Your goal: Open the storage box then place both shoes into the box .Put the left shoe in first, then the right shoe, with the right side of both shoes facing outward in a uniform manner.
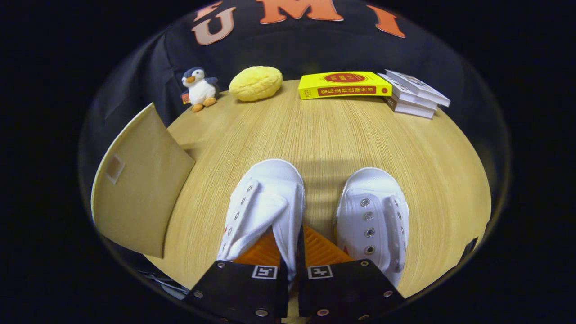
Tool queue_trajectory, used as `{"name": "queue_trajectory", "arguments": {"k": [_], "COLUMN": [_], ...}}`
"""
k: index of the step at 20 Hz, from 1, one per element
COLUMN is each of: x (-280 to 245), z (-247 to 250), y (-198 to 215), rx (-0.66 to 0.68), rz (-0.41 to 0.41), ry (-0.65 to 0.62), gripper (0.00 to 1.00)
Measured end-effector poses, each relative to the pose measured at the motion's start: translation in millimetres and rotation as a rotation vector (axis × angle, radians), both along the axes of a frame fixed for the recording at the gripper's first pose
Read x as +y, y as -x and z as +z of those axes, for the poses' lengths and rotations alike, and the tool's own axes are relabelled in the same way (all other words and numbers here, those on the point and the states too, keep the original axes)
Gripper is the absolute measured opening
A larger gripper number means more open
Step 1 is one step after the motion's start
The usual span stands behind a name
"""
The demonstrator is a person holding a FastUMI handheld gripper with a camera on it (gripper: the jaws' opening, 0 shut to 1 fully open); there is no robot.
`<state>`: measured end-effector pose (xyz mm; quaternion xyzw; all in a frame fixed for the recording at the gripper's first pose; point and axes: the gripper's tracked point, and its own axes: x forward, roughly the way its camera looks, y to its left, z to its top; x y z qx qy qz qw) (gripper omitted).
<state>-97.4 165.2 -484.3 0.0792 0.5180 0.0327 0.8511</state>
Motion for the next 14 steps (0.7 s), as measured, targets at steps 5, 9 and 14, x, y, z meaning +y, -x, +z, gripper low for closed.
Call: {"name": "queue_trajectory", "arguments": {"k": [5,9,14], "x": [-4.7,14.6,38.8], "z": [12.0,50.0,117.6], "y": [-5.6,-16.5,-40.9], "rx": [0.044,0.028,-0.032], "rz": [-0.106,-0.157,-0.148], "ry": [-0.066,-0.144,-0.135], "gripper": [0.05,0.04,0.04]}}
